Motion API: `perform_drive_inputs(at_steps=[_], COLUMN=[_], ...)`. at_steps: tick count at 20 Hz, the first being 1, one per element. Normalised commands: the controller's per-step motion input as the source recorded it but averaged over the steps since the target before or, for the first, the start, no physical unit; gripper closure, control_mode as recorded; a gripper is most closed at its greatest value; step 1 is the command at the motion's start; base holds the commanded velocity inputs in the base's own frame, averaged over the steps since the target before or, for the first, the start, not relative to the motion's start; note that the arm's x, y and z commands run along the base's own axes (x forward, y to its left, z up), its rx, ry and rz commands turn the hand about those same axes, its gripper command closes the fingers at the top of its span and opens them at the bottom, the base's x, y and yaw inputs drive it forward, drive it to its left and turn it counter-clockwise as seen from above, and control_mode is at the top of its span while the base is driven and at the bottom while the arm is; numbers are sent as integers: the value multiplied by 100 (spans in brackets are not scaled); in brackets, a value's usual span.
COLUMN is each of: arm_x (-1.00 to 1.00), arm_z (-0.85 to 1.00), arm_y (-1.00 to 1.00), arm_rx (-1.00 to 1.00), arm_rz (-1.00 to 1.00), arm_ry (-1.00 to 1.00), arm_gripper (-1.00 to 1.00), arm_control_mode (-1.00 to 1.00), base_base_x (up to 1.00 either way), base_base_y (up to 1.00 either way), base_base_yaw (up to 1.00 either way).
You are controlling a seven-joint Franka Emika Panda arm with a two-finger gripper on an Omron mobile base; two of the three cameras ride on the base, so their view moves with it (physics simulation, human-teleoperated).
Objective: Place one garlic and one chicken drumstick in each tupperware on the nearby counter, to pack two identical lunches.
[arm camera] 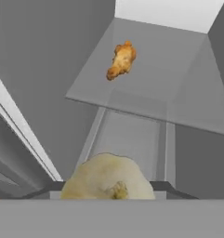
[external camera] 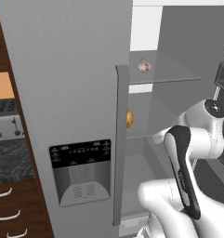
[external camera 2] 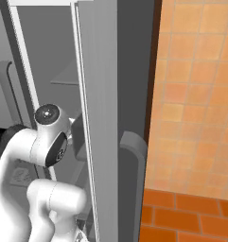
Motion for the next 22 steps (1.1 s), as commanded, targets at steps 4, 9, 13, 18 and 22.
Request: perform_drive_inputs(at_steps=[4, 9, 13, 18, 22], arm_x=[-50, 0, 0, 0, 0], arm_z=[0, 0, 0, 0, 0], arm_y=[1, 0, 0, 0, 0], arm_rx=[0, 0, 0, 0, 0], arm_rz=[0, 0, 0, 0, 0], arm_ry=[0, 0, 0, 0, 0], arm_gripper=[100, 100, 100, 100, 100], arm_control_mode=[100, 100, 100, 100, 100], base_base_x=[-50, -91, -21, 11, 53], base_base_y=[11, 87, 100, 100, 100], base_base_yaw=[5, 16, 16, 13, 3])
